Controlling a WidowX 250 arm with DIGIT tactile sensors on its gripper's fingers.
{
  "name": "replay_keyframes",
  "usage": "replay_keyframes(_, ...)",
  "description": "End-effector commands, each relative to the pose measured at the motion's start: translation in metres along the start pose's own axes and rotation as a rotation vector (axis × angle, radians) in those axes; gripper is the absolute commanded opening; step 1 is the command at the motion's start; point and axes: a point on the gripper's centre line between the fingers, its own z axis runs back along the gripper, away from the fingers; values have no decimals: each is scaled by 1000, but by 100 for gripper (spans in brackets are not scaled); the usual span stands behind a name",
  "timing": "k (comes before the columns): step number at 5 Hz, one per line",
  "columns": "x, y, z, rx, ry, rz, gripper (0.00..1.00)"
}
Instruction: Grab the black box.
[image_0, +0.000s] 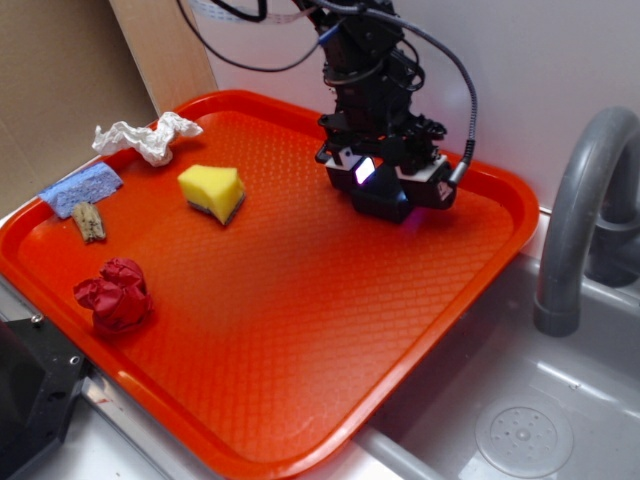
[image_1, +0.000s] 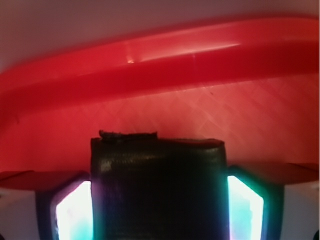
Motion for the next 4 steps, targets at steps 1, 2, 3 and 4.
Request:
replay_keyframes(1, -48, 45, 121, 59, -79, -210, 0)
replay_keyframes(2, -78, 73, 176, 97, -98, -229, 0)
replay_keyframes(3, -100, 61, 226, 104, -132, -242, 0)
replay_keyframes(4, -111, 59, 257, 91, -136, -226, 0)
